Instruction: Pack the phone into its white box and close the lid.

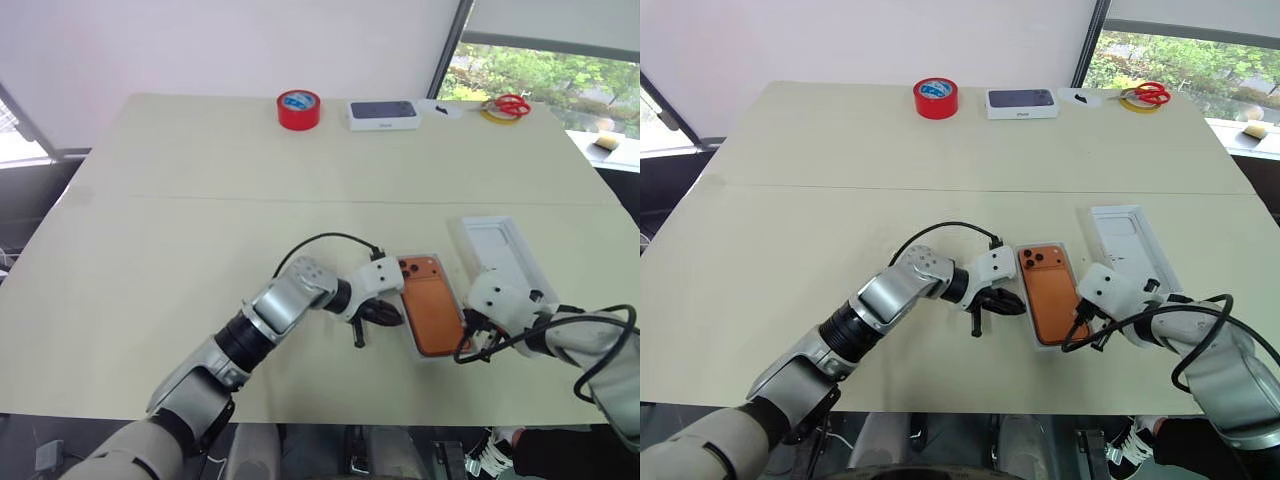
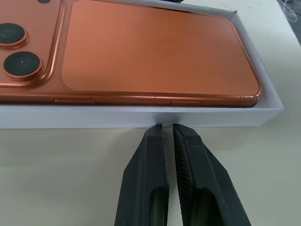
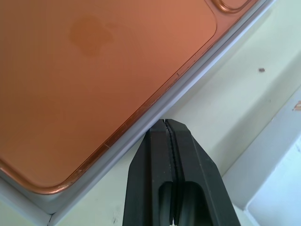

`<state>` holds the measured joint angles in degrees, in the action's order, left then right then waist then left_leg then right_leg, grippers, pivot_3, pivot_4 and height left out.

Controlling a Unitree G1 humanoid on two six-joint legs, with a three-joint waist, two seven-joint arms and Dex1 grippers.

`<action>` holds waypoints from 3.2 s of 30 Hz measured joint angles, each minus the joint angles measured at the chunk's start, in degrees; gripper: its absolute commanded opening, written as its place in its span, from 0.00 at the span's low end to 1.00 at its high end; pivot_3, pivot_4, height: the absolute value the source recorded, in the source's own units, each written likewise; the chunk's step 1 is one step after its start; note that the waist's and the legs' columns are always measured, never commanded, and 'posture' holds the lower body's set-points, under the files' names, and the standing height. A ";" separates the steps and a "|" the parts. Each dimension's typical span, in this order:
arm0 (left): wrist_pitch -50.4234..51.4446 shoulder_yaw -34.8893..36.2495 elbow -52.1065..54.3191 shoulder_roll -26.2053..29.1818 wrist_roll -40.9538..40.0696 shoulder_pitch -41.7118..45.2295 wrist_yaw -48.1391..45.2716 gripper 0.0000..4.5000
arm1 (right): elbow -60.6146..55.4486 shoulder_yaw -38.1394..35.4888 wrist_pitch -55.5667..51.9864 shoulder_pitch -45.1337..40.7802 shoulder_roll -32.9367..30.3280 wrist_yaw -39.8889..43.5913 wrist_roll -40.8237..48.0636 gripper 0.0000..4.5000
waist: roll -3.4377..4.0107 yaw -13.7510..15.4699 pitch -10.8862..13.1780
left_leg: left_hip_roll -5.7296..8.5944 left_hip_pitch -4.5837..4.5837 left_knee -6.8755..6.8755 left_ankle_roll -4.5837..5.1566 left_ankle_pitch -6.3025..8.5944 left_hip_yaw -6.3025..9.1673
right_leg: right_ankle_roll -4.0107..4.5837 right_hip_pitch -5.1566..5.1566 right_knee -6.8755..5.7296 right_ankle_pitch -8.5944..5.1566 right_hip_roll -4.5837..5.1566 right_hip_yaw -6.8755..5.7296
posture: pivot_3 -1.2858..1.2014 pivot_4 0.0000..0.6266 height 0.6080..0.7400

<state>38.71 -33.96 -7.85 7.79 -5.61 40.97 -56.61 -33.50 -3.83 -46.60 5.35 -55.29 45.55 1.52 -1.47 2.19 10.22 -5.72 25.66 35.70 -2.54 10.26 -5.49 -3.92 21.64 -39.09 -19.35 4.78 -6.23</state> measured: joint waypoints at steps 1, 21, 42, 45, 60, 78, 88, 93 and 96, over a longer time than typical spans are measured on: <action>-0.30 0.05 -0.49 -0.14 0.00 0.15 0.02 0.09 | 0.00 -0.19 0.14 0.21 0.00 0.04 0.00 0.00 | 0.00 0.01 0.00 | 0.00 0.00 0.02 0.00 0.00 0.00 | 0.00 -0.01 0.00 0.00 0.00 0.00 | 0.52 0.24 0.93; -0.20 12.16 10.25 11.40 -7.59 -6.18 -3.13 0.07 | 8.11 -12.89 -2.36 -10.61 -1.89 4.29 9.45 0.87 | 0.08 -0.28 0.01 | -0.02 -0.21 0.04 0.01 0.01 0.03 | 0.01 -0.19 -0.02 0.01 -0.01 0.00 | 0.52 0.24 0.93; -17.98 22.07 16.20 21.79 -9.89 -14.57 -2.93 0.07 | 42.18 3.43 -32.32 -43.95 7.60 -9.69 12.93 0.82 | 0.23 -0.41 0.03 | -0.06 -0.16 -0.03 0.02 0.01 -0.25 | 0.01 -0.01 -0.10 0.01 0.01 0.11 | 0.52 0.24 0.93; -17.97 22.10 17.07 21.92 -9.92 -15.04 -2.39 0.07 | 44.92 4.01 -33.58 -46.24 8.18 -10.45 12.86 0.59 | 0.23 -0.70 0.03 | -0.07 -0.17 -0.04 0.02 0.01 -0.26 | 0.01 0.00 -0.11 0.01 0.01 0.12 | 0.52 0.24 0.93; -17.64 24.39 17.00 22.13 -10.68 -16.62 0.25 0.07 | 46.62 -5.19 -42.37 -52.89 10.88 -11.54 17.30 0.01 | 0.32 -1.81 0.09 | -0.09 -0.15 -0.07 0.02 0.01 -0.39 | 0.01 0.19 -0.27 0.02 0.00 0.30 | 0.52 0.24 0.93; -15.37 30.38 9.90 19.12 -13.63 -16.04 6.61 0.07 | 35.03 -5.86 -28.75 -42.67 28.22 -69.21 107.88 0.01 | 0.26 -1.67 0.08 | -0.12 0.47 0.19 0.07 0.02 -0.47 | -0.27 0.69 -0.34 0.27 -0.03 0.45 | 0.52 0.24 0.93; -15.28 25.25 12.55 16.57 -13.52 -16.22 5.74 0.07 | 15.15 -3.92 -14.56 -24.29 35.18 -82.91 110.45 0.01 | 0.24 -1.47 0.04 | -0.09 0.77 0.43 0.28 0.15 -0.45 | -0.46 0.73 -0.11 0.41 0.02 0.45 | 0.52 0.24 0.93; -15.26 21.29 12.70 13.80 -12.84 -15.66 5.78 0.07 | 13.62 -4.21 -13.34 -23.09 31.21 -82.14 110.68 0.39 | 0.30 -1.78 -0.01 | -0.11 0.74 0.35 0.28 0.15 -0.42 | -0.44 0.78 -0.11 0.42 -0.06 0.50 | 0.52 0.24 0.93; -15.13 19.48 12.60 11.73 -12.35 -14.66 5.95 0.07 | 13.94 -3.39 -13.87 -24.26 26.72 -80.87 110.69 0.75 | 0.30 -1.62 -0.01 | -0.10 0.76 0.40 0.29 0.15 -0.45 | -0.45 0.80 -0.12 0.42 -0.04 0.53 | 0.52 0.24 0.93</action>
<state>23.58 -14.48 4.75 19.52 -17.96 26.31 -50.65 -19.55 -7.22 -60.47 -18.91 -28.58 -35.32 112.20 -1.17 0.57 10.21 -5.83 26.41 36.10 -2.26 10.41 -5.95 -4.37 22.43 -39.21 -18.93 4.73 -5.70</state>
